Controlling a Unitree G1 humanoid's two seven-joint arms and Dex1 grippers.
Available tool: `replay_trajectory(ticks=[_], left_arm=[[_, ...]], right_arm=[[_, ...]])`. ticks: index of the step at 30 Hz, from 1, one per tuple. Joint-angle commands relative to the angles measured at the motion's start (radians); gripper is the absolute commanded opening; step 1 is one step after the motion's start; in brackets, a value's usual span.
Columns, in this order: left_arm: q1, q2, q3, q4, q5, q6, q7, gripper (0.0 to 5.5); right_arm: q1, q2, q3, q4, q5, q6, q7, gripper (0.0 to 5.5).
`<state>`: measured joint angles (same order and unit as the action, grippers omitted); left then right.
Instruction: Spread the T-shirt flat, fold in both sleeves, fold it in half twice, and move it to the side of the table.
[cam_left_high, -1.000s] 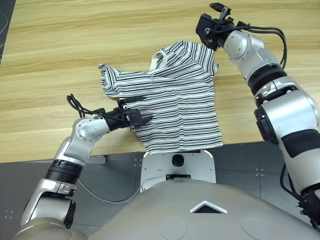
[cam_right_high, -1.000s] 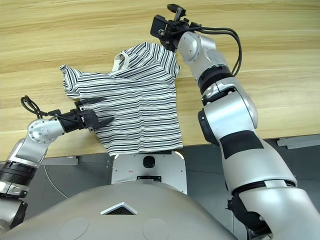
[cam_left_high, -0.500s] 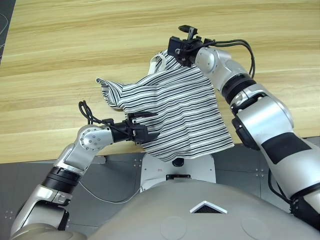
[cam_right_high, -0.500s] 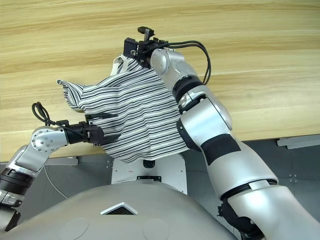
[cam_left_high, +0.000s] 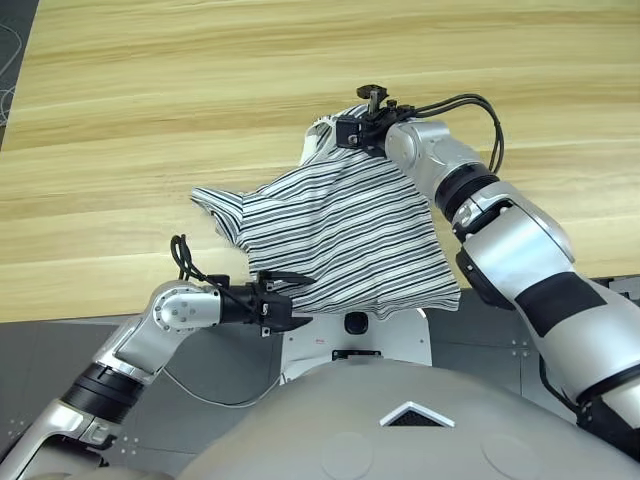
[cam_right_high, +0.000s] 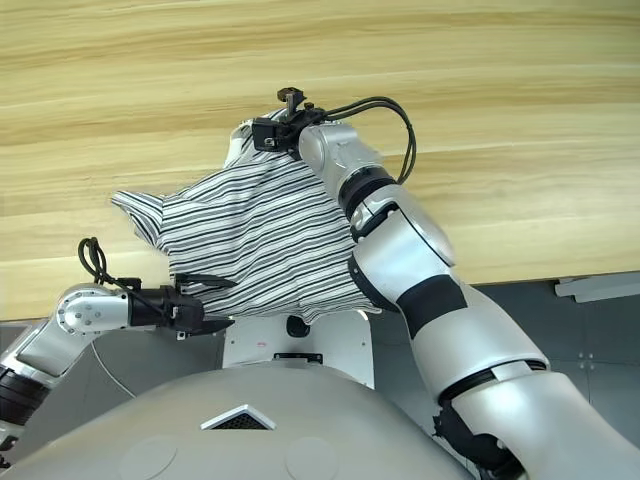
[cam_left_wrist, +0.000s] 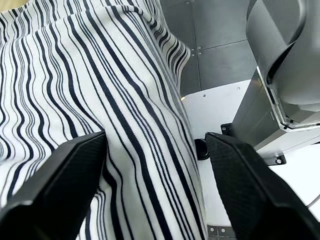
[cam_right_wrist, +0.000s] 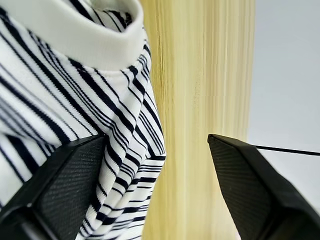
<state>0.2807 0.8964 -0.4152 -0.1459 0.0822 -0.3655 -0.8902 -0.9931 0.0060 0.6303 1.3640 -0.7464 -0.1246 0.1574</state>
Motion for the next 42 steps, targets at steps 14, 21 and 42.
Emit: replay_trajectory(ticks=[14,21,42], left_arm=[[-0.030,-0.174,0.171,-0.137,-0.303,0.044,0.081,3.59],[-0.041,-0.147,0.358,-0.404,-0.871,0.215,-0.014,3.59],[-0.484,-0.177,0.225,0.634,-0.109,0.195,0.072,3.59]], right_arm=[[0.018,-0.136,0.019,0.034,-0.035,0.092,0.022,3.77],[0.021,-0.132,0.011,0.033,-0.035,0.084,0.010,3.77],[0.028,-0.124,0.021,0.031,-0.045,0.064,0.004,3.77]])
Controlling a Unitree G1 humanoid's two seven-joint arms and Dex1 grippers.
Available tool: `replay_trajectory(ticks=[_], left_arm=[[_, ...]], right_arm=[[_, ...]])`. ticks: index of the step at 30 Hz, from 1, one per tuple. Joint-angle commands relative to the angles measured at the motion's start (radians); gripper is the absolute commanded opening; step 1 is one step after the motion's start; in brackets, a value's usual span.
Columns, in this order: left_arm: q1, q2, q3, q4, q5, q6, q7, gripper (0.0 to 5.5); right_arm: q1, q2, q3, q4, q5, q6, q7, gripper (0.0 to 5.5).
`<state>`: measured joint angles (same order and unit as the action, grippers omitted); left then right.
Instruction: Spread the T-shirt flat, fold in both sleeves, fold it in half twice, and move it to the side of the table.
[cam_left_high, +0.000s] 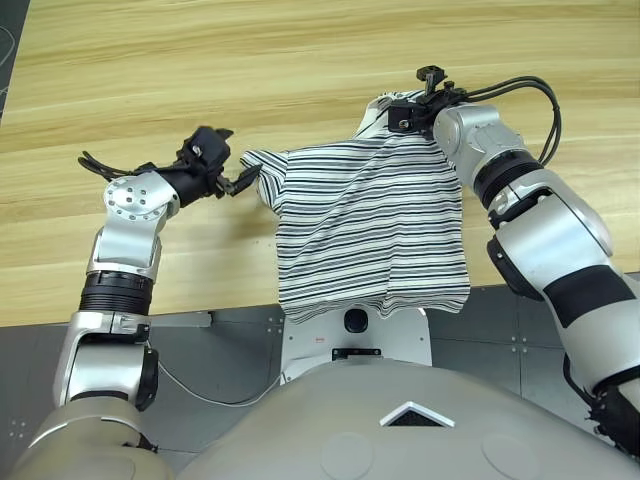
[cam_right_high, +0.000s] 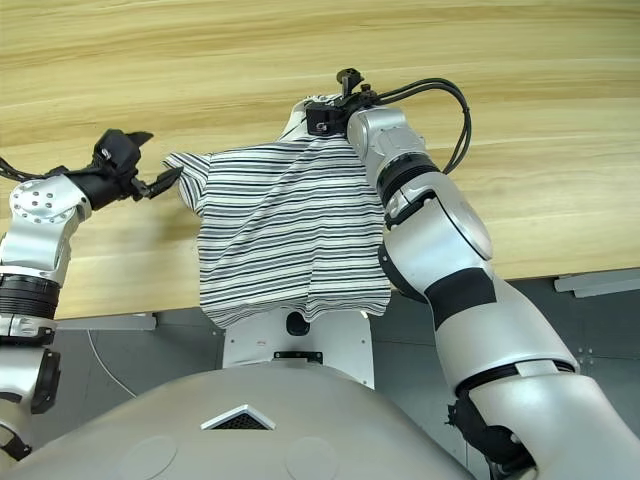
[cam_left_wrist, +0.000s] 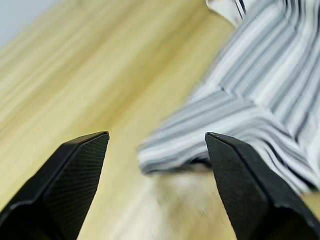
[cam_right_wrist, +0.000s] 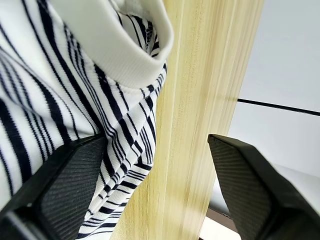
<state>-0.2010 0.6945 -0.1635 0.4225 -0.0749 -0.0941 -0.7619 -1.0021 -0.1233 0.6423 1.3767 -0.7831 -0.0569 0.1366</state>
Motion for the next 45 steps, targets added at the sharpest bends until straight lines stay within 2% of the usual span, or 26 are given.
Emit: replay_trajectory(ticks=[1,7,14,21,36,45], left_arm=[[-0.014,0.020,-0.027,0.102,0.067,-0.097,-0.052,3.59],[-0.164,-0.069,0.075,0.309,0.073,-0.114,0.151,3.59],[-0.284,-0.035,0.179,0.279,0.024,-0.103,0.143,3.59],[-0.206,-0.060,0.031,0.261,0.112,-0.111,-0.019,3.59],[-0.201,-0.004,-0.014,0.302,0.230,-0.196,-0.040,3.59],[-0.221,-0.098,-0.031,0.417,0.243,-0.203,0.027,3.59]], right_arm=[[0.037,0.005,0.009,0.019,-0.008,-0.004,0.025,3.77],[0.042,0.007,0.021,0.019,-0.015,-0.007,0.030,3.77],[0.040,-0.001,0.043,0.019,-0.034,-0.014,0.029,3.77],[0.031,0.012,0.043,0.015,-0.033,-0.023,0.028,3.77],[0.040,0.021,0.048,0.015,-0.042,-0.028,0.023,3.77],[0.043,0.023,0.052,0.016,-0.044,-0.029,0.022,3.77]])
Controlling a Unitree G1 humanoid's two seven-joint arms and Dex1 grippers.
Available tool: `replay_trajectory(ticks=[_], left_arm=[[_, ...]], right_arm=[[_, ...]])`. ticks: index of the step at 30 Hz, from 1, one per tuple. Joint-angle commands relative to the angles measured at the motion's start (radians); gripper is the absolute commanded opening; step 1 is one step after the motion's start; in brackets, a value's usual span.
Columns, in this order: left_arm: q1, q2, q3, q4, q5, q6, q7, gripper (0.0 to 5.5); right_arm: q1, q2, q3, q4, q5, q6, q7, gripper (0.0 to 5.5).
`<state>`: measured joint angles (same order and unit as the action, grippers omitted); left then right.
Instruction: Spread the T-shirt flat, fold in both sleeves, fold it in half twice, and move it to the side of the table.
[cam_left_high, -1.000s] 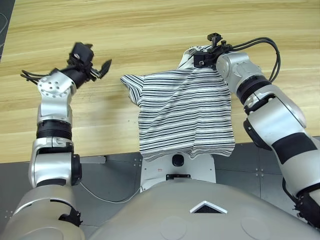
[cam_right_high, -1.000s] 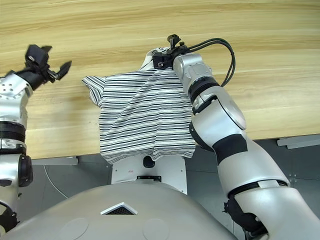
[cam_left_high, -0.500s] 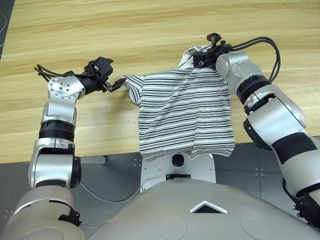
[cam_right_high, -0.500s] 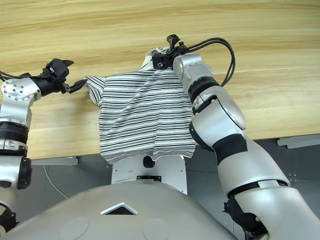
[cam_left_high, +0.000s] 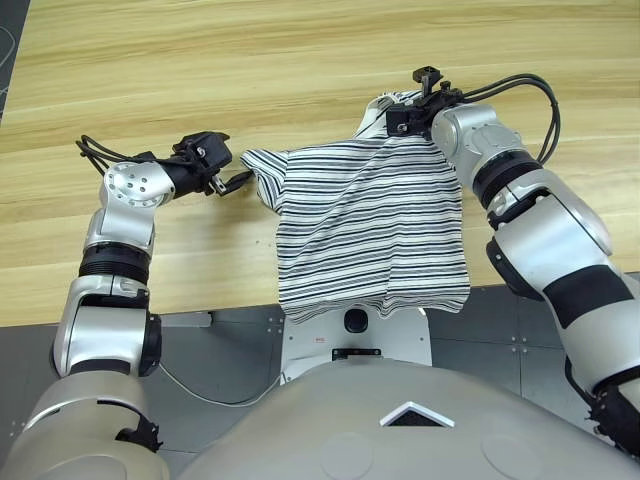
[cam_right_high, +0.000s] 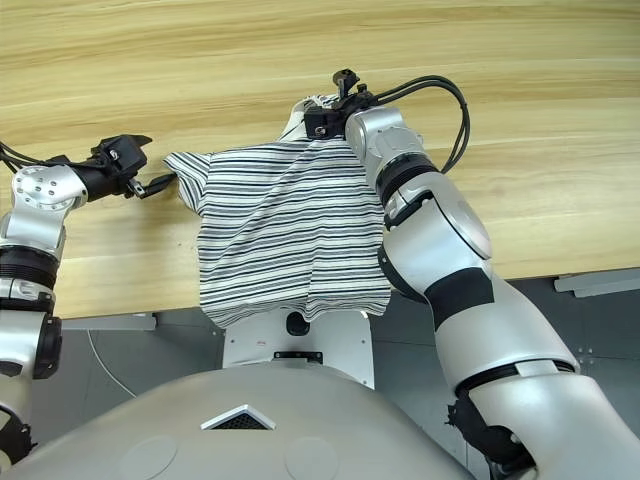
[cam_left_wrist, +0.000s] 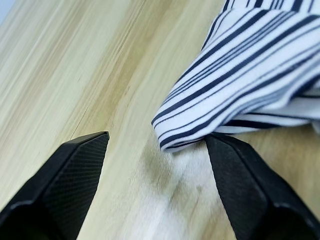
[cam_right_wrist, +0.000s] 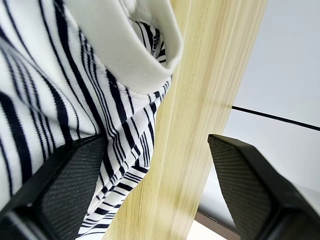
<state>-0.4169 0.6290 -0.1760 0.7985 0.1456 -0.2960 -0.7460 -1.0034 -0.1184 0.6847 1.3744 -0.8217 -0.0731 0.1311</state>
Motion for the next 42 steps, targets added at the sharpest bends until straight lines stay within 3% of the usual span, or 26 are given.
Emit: replay_trajectory(ticks=[1,21,28,35,42], left_arm=[[-0.011,-0.044,-0.018,0.056,0.022,-0.002,0.022,3.41],[-0.011,-0.133,0.114,-0.023,-0.176,-0.063,-0.034,0.12],[0.076,-0.174,0.130,-0.269,-0.259,-0.030,-0.054,0.12],[0.316,-0.152,-0.038,-0.719,-0.313,0.110,-0.211,0.12],[0.405,-0.087,-0.142,-0.754,-0.282,0.150,-0.325,0.12]], right_arm=[[0.044,0.018,0.010,0.018,-0.005,-0.014,0.028,3.77],[0.041,0.014,0.011,0.018,-0.004,-0.016,0.017,3.77],[0.041,0.015,0.010,0.018,-0.003,-0.017,0.013,3.77],[0.040,0.014,0.009,0.018,-0.002,-0.017,0.011,3.77],[0.038,0.019,0.009,0.018,-0.003,-0.016,0.011,3.77]])
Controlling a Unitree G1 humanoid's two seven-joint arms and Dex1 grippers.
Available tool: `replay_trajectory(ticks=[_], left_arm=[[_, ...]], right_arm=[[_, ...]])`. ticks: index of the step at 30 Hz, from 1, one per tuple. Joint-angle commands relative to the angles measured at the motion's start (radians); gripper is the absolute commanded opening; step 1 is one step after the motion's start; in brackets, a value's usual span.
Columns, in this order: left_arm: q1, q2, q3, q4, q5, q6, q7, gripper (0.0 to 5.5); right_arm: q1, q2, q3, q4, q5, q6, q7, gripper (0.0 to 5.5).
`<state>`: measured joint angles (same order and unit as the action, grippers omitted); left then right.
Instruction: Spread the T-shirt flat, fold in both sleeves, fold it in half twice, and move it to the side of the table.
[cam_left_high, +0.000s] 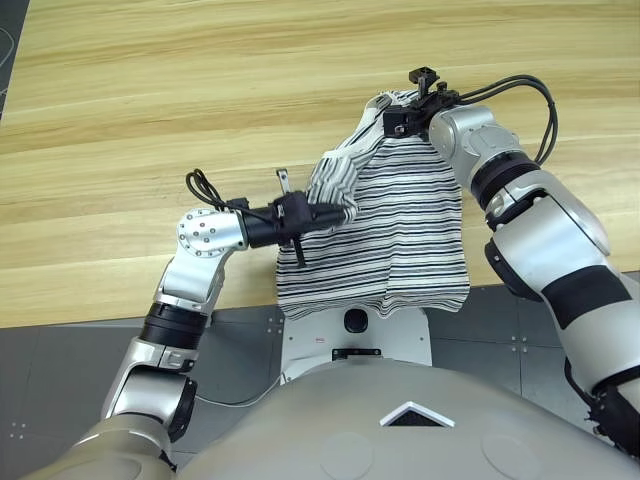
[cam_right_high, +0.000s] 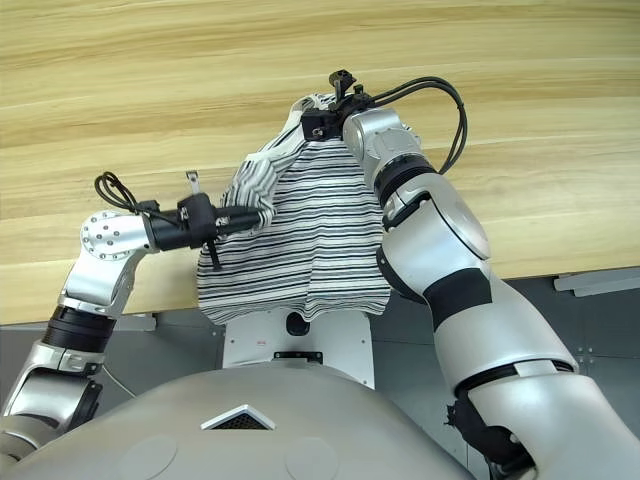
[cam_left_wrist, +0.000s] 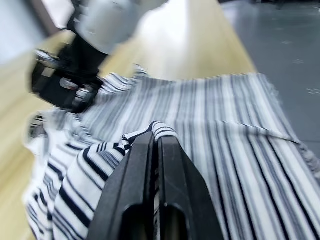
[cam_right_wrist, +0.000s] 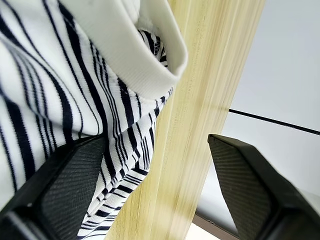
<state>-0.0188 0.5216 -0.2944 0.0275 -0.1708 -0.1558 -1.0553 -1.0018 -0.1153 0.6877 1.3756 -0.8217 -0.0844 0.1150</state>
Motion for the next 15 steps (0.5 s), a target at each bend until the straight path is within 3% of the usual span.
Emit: replay_trajectory(ticks=[1,8,15], left_arm=[[0.005,0.022,-0.029,0.026,0.042,0.009,-0.014,0.12],[-0.004,-0.054,-0.042,0.095,0.132,0.002,0.123,0.12],[0.041,-0.051,-0.045,-0.063,-0.001,0.060,0.053,1.20]], right_arm=[[0.037,0.016,0.007,0.017,-0.003,-0.005,0.028,3.77],[0.039,0.015,0.009,0.017,-0.005,-0.006,0.026,3.77],[0.038,0.018,0.009,0.018,-0.005,-0.004,0.027,3.77]])
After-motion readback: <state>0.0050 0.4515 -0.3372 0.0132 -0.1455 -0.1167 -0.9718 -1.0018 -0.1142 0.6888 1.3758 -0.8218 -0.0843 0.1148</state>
